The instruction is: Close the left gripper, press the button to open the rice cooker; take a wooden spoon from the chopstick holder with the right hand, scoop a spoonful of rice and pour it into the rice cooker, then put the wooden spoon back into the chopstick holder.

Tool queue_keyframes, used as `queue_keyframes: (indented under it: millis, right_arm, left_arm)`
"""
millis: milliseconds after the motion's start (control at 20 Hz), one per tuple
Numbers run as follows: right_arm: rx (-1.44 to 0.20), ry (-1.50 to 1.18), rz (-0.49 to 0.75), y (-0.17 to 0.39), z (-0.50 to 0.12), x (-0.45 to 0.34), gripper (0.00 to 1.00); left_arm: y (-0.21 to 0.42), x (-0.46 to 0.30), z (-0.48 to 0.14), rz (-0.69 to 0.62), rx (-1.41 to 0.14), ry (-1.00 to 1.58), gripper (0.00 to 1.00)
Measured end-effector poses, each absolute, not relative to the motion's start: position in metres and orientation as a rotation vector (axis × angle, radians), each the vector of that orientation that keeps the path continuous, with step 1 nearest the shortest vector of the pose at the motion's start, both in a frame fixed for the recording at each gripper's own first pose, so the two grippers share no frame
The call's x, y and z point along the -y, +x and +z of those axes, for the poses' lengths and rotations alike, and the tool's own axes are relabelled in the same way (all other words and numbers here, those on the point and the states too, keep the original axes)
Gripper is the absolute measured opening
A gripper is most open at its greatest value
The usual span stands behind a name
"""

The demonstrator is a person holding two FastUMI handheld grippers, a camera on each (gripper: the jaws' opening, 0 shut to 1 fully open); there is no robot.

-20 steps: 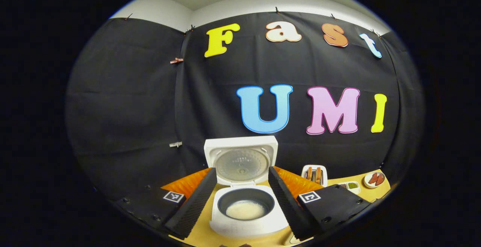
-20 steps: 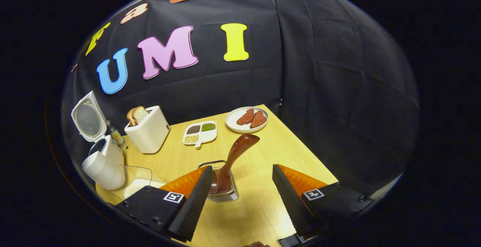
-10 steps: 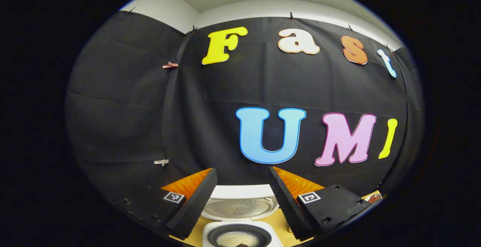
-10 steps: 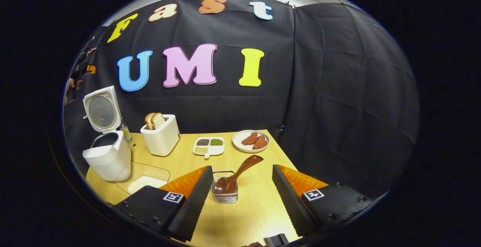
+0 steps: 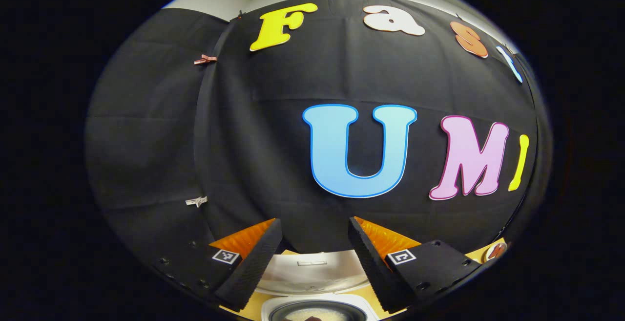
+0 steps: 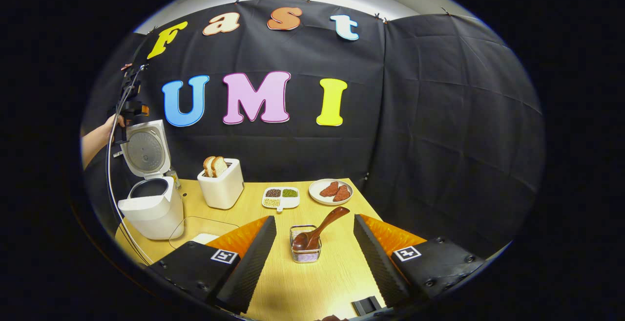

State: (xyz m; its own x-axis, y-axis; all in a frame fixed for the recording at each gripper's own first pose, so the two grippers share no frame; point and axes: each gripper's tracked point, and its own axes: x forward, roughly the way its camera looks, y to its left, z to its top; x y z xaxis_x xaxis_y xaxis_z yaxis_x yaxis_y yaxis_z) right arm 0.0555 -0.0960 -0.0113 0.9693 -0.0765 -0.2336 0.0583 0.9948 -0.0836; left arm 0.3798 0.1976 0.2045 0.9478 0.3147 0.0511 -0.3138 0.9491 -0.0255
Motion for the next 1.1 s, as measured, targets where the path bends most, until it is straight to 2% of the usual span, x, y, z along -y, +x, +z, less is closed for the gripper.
queue_keyframes:
  millis: [100,400,800,1100]
  right_arm:
    - [-0.235,-0.076,-0.067,0.051,-0.012,0.092,0.99]
    - [-0.259,-0.055,-0.056,0.043,-0.023,0.090,0.99]
    - [-0.261,0.004,0.023,0.054,-0.032,0.084,0.99]
    - [-0.287,0.020,0.095,0.055,-0.044,0.080,0.99]
  left_arm:
    - [0.387,-0.205,0.198,0.348,0.027,0.018,0.94]
    - [0.389,-0.193,0.173,0.317,-0.074,-0.043,0.96]
    - [0.339,-0.165,0.142,0.315,-0.216,-0.092,0.98]
    - [0.292,-0.136,0.091,0.321,-0.299,-0.112,0.98]
